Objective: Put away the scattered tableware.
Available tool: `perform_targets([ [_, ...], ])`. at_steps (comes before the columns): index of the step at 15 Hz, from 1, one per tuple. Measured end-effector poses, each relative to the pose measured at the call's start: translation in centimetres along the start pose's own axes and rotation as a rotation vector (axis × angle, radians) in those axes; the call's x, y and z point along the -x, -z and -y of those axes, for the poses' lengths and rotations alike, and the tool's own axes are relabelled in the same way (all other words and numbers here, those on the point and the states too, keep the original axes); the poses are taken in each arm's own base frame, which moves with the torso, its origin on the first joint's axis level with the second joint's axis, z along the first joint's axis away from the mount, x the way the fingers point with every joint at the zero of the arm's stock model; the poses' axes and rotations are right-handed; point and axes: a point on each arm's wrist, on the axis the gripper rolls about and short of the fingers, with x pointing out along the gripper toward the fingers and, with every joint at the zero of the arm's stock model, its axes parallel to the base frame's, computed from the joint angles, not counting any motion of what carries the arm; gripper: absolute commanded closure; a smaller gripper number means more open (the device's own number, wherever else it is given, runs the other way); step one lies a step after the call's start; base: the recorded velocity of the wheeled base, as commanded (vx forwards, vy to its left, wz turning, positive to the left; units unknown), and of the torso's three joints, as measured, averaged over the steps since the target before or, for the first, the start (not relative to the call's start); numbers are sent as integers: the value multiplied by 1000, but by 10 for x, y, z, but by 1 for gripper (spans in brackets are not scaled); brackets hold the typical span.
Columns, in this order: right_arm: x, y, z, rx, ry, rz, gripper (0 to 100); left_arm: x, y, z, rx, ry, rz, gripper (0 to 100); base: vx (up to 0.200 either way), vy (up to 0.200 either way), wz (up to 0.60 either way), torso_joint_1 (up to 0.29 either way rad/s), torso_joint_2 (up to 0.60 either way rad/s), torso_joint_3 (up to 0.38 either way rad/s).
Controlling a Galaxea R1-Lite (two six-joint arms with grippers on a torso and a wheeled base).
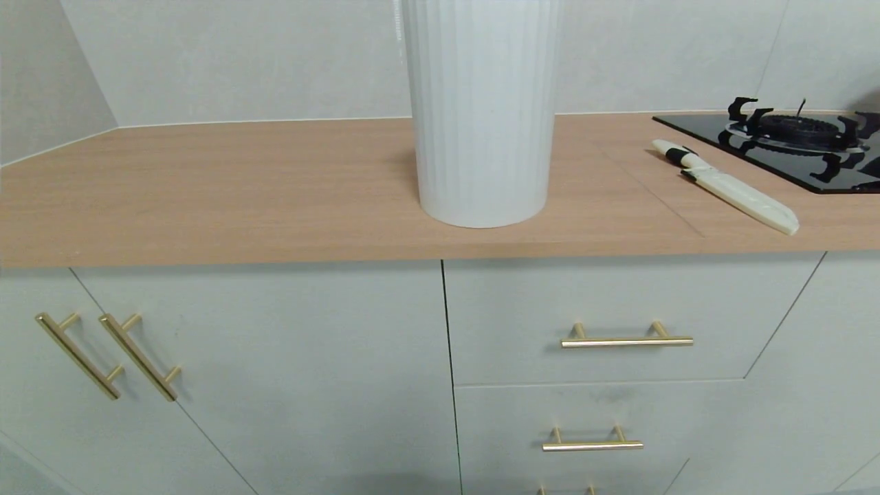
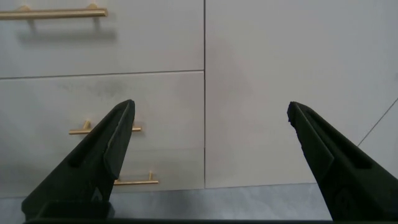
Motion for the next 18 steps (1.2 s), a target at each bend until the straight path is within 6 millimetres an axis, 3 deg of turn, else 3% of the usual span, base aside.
perform_targets([
  [4,0,0,0,3,0,0,0,0,0,0,0,0,-1,0,200,0,0,5,5,2],
  [13,0,0,0,4,0,0,0,0,0,0,2,0,-2,0,0,0,0,3,-13,-9],
  [18,0,0,0,4,0,0,0,0,0,0,2,0,-2,0,0,0,0,82,-309,-286],
])
